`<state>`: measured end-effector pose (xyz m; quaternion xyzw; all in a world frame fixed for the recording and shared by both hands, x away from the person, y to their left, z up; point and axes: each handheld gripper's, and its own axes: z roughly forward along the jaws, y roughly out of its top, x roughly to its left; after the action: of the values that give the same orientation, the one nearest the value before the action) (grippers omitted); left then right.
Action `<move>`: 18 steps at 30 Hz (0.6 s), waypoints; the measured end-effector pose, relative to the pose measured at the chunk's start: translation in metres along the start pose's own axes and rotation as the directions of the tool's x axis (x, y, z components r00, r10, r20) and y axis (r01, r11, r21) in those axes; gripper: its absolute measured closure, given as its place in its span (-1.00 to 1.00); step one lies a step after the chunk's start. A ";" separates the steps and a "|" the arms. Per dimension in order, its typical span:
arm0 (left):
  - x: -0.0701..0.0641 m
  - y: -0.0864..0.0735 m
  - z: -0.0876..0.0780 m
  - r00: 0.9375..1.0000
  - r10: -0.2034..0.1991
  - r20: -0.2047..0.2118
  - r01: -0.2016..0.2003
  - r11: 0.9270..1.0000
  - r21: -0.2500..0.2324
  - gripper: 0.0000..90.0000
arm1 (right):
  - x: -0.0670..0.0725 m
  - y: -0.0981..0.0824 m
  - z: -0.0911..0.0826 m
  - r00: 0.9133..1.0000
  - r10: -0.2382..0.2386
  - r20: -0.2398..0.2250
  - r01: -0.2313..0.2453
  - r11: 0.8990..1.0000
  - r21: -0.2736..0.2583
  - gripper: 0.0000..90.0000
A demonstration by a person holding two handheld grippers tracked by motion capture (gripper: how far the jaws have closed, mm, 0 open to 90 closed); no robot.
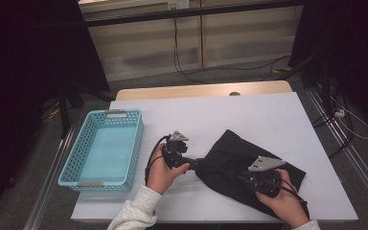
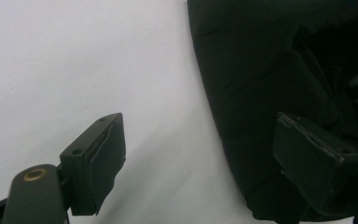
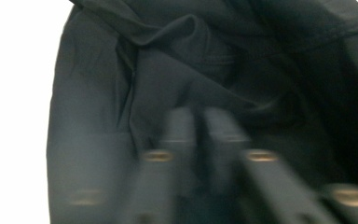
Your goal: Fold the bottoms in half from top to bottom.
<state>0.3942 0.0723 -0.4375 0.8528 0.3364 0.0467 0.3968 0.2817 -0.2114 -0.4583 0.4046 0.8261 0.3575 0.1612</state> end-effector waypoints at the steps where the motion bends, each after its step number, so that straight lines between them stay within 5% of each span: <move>1: 0.001 0.000 0.000 1.000 0.000 0.012 0.000 1.000 -0.001 -0.61 | -0.002 -0.001 -0.001 1.000 -0.001 -0.009 0.001 1.000 -0.001 0.99; 11: -0.003 -0.001 0.002 1.000 0.002 0.018 -0.003 1.000 0.006 -0.61 | -0.005 0.001 -0.022 1.000 0.015 0.004 -0.014 0.999 -0.035 0.95; 13: -0.003 -0.001 0.003 1.000 0.004 0.018 -0.004 1.000 0.009 -0.61 | -0.006 -0.001 -0.018 0.999 0.046 0.025 -0.045 0.998 -0.048 0.52; 16: -0.004 0.000 0.003 1.000 0.004 0.020 -0.004 1.000 0.011 -0.61 | 0.000 -0.002 -0.011 0.999 0.037 -0.019 -0.037 0.998 -0.042 0.41; 18: -0.005 0.000 0.004 1.000 0.004 0.023 -0.004 1.000 0.010 -0.61 | 0.004 -0.002 -0.005 1.000 0.014 -0.001 -0.014 1.000 -0.025 0.26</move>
<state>0.3916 0.0674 -0.4394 0.8559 0.3305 0.0360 0.3961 0.2752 -0.2111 -0.4566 0.4081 0.8189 0.3691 0.1635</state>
